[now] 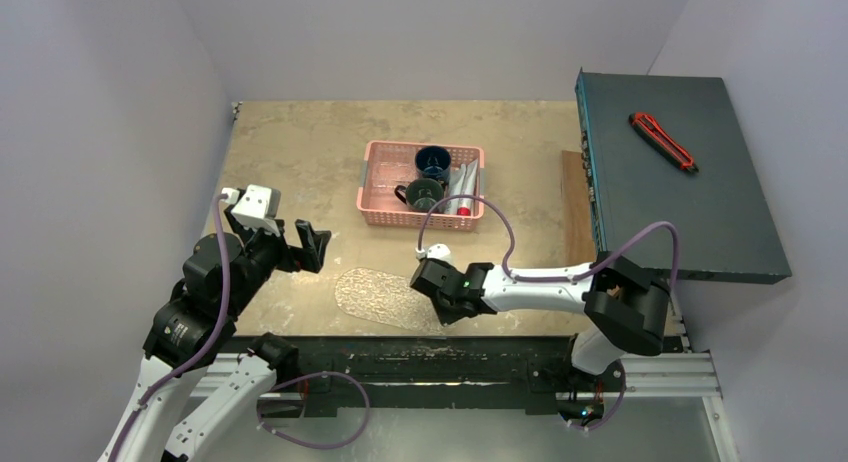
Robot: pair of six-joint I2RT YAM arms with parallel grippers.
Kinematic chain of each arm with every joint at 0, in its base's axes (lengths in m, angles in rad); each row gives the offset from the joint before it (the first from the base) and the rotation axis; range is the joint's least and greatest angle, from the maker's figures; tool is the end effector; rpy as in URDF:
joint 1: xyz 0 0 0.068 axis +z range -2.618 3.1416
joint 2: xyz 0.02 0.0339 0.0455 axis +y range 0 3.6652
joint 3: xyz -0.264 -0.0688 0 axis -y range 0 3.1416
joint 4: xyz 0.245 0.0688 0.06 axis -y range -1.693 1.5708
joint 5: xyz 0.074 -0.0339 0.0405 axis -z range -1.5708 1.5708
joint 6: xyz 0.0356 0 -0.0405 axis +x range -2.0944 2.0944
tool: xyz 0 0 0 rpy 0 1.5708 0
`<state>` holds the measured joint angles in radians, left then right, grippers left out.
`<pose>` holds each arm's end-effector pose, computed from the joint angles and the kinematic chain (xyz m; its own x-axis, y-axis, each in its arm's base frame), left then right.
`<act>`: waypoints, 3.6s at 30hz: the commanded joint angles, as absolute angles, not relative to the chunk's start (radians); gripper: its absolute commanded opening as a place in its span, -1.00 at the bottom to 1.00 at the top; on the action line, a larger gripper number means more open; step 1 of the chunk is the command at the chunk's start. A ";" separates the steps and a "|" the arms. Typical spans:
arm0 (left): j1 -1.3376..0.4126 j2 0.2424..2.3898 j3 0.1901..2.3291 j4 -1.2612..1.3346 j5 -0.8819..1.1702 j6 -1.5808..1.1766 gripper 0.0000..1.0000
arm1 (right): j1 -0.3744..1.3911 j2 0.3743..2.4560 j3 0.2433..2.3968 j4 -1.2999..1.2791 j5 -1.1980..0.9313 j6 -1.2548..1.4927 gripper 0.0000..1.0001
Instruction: Prepare toiletry sets of a toothbrush and toothpaste on the tray
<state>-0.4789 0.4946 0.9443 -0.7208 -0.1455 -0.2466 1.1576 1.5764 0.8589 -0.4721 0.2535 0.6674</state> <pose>0.0800 -0.0357 0.3701 -0.3115 -0.1104 -0.9438 0.2639 0.9441 -0.1975 0.1230 0.2582 0.1609 -0.8183 -0.3742 -0.4363 -0.4362 0.8986 0.0474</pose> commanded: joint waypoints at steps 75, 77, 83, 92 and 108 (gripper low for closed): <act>-0.477 0.476 0.969 -0.692 -0.112 -0.245 1.00 | 0.723 1.914 1.688 -0.617 0.492 0.703 0.06; -0.477 0.478 0.969 -0.690 -0.111 -0.245 1.00 | 0.713 1.941 1.705 -0.619 0.480 0.705 0.05; -0.477 0.481 0.968 -0.690 -0.112 -0.245 1.00 | 0.697 1.989 1.723 -0.617 0.455 0.706 0.00; -0.476 0.477 0.968 -0.691 -0.115 -0.245 1.00 | 0.692 2.039 1.737 -0.630 0.430 0.692 -0.19; -0.477 0.472 0.970 -0.692 -0.115 -0.244 1.00 | 0.692 2.073 1.746 -0.656 0.407 0.637 -0.78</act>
